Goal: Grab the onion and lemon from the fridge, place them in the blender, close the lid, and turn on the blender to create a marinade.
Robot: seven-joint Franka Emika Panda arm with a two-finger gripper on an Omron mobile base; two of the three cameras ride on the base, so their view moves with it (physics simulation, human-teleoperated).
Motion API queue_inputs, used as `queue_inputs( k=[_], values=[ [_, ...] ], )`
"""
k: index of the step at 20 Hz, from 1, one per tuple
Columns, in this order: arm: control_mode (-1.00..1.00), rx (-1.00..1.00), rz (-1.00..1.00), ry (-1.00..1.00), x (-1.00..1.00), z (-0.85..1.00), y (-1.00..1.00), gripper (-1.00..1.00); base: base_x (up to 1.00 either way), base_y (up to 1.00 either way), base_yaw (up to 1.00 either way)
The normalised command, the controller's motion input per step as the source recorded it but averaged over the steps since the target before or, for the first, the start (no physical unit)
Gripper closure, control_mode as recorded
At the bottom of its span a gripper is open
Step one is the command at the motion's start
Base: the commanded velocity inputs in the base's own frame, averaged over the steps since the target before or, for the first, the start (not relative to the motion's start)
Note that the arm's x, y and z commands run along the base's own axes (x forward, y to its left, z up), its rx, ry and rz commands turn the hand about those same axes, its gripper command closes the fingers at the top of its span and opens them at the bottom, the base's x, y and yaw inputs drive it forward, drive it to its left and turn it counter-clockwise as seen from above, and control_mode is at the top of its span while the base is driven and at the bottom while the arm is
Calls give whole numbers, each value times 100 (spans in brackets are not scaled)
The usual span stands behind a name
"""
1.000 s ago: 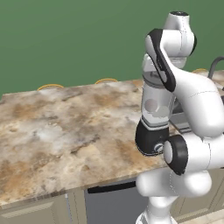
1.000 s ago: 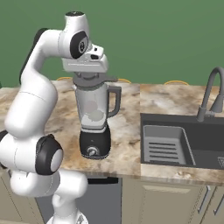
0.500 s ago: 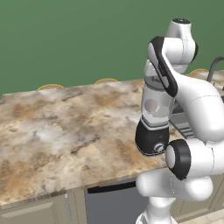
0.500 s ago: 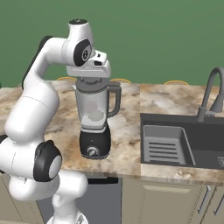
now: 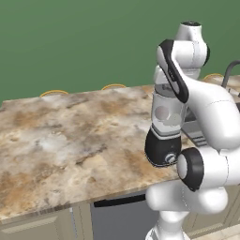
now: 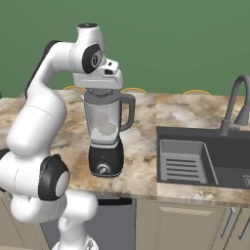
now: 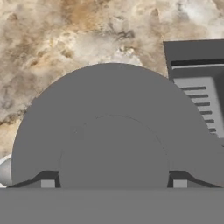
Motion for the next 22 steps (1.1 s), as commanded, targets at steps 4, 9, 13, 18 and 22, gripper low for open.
queue_inputs(
  k=[4,9,13,18,22],
  values=[
    [-100,0,0,17,0,-1,5,100,0,0,0],
    [-100,0,0,10,1,0,0,100,0,0,0],
    [-100,0,0,2,0,0,0,100,0,0,0],
    [-100,0,0,7,0,-6,0,100,0,0,0],
    [-100,0,0,1,-4,-14,0,100,0,0,0]
  ],
)
